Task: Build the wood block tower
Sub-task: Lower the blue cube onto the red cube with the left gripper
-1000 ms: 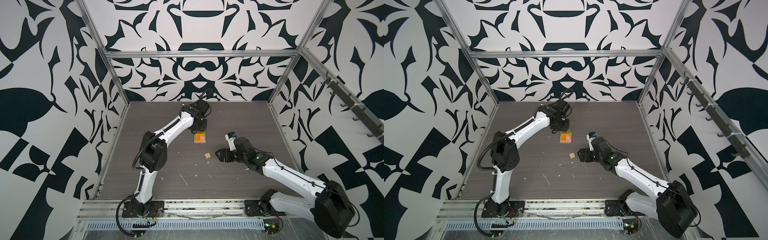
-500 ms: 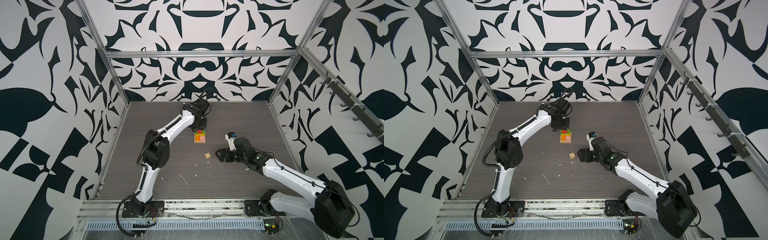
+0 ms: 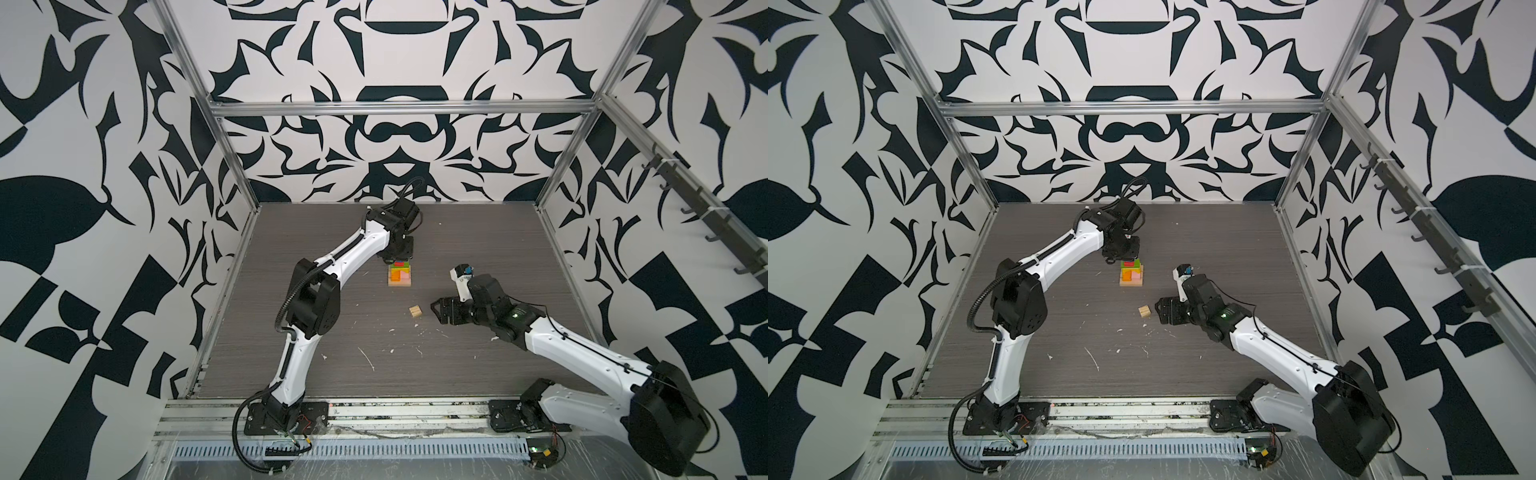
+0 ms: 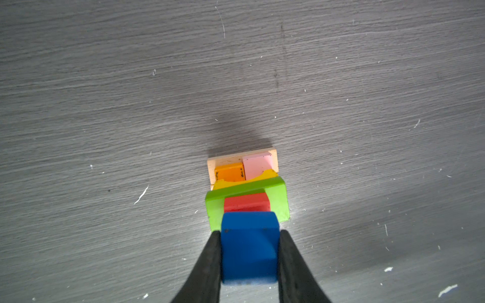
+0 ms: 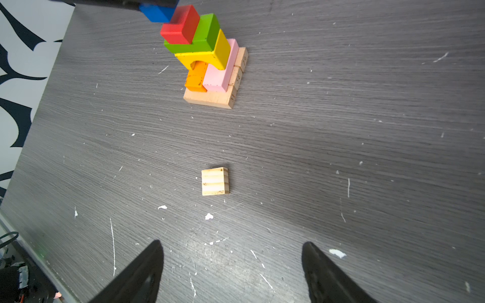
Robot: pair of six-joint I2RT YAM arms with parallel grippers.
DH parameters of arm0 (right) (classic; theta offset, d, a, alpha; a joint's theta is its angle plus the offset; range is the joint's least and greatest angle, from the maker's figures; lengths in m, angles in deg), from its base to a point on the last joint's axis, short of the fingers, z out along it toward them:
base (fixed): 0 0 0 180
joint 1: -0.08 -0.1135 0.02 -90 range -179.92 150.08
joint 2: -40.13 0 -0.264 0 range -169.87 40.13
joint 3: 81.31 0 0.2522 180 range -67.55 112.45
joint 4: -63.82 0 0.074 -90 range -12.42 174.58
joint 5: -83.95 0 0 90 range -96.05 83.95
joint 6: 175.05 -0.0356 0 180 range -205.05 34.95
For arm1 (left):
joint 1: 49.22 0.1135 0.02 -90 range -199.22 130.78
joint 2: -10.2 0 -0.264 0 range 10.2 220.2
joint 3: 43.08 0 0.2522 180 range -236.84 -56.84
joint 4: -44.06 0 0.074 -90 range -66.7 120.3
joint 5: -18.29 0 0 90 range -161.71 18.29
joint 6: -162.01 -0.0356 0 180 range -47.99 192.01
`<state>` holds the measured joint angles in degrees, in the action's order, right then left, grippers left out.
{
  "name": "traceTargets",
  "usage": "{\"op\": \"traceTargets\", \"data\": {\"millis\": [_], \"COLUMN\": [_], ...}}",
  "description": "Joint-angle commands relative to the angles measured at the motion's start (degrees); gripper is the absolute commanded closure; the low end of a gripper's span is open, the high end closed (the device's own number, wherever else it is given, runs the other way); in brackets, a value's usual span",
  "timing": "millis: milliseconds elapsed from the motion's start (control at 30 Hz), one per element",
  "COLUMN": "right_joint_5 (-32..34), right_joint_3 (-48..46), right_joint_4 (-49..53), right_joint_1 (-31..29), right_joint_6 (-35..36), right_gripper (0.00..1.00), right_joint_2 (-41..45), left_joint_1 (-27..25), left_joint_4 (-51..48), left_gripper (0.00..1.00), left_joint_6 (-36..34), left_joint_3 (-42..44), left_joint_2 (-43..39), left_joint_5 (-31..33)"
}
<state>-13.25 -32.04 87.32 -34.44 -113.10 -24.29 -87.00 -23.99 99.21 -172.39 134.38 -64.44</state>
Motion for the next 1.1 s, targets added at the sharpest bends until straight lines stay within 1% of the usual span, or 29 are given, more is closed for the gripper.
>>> {"op": "traceTargets", "data": {"millis": [0,867,1067], "right_joint_5": [0.9,1.1,1.3], "right_joint_3": [1.2,1.6,1.4], "right_joint_4": [0.1,0.5,0.5], "right_joint_1": [-0.1,-0.2,-0.2], "right_joint_6": [0.9,1.2,1.2], "right_gripper": [0.14,0.13,0.14], "right_joint_2": [1.3,1.0,1.1], "left_joint_1": [0.3,0.3,0.3], "left_joint_4": [-2.4,-2.2,-2.3], "left_gripper": [0.75,0.73,0.69], "left_joint_6": [0.8,1.8,1.9], "left_joint_3": [-1.4,-1.6,-1.7], "left_joint_2": [1.2,2.4,2.6], "left_joint_5": [0.2,-0.5,-0.5]}}
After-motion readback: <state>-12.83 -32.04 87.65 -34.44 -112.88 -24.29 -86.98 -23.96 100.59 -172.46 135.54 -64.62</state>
